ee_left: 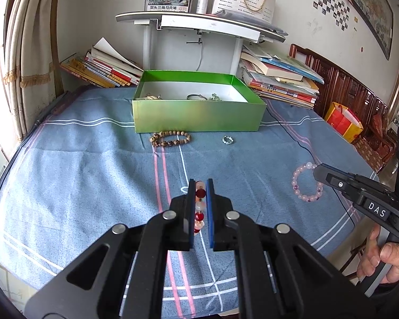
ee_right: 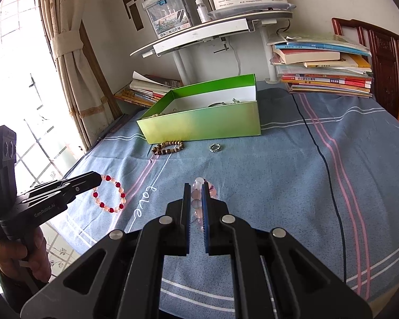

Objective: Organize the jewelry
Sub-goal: 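Lift the red bracelet with the left tool while the right tool lifts the pink bracelet, then release the red bracelet into the green box while the right tool releases the pink bracelet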

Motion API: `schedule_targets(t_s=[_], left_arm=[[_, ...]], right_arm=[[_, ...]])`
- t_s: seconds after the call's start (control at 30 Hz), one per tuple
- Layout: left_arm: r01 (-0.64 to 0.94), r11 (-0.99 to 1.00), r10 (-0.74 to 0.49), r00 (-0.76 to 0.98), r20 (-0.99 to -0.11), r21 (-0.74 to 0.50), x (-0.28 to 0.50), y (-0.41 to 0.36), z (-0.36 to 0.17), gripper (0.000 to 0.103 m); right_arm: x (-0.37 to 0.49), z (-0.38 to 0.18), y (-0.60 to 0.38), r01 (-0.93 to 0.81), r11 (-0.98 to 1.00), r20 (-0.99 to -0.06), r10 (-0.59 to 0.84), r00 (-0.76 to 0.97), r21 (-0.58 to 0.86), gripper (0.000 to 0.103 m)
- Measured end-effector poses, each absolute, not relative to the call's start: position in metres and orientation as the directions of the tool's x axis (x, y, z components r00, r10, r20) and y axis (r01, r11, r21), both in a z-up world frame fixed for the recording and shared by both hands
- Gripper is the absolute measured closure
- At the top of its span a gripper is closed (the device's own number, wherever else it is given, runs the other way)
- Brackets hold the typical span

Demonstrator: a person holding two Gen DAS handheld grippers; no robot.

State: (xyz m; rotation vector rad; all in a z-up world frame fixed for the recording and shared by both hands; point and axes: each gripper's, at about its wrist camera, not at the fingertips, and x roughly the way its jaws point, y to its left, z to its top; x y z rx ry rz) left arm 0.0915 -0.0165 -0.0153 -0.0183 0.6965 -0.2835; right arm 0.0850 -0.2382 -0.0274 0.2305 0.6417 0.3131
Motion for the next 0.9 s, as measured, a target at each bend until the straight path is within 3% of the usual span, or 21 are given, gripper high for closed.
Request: schedule_targets(t_s=[0.33, 0.57, 0.73, 0.9], left_arm=[[0.252, 0.96, -0.27, 0.727, -0.631, -0.119, 0.101, -0.014, -0.014, 0.095], [0.27, 0.96, -0.265, 0.778, -0.569, -0.078, 0.124, -0.013, 0.025, 0.095], [0.298, 0.953, -0.28, 0.797, -0.535, -0.055, 0.166, -0.019, 0.061, 0.095], [0.316, 0.944, -0.308, 0.755, -0.579, -0.091, 0.245, -0.029, 0.077, 0.095]], right_arm=[[0.096, -0.025, -0.239, -0.219, 0.929, -0.551, 0.355, 0.756, 0.298, 0.095], [0.117, 0.004, -0.239, -0.252, 0.929, -0.51, 0.361, 0.781, 0.271, 0.095], [0.153, 0.042, -0.237, -0.289, 0.927, -0.458, 0.37, 0.809, 0.239, 0.095], [0.217, 0.065, -0.231, -0.297, 0.936, -0.435, 0.352, 0.829, 0.19, 0.095]])
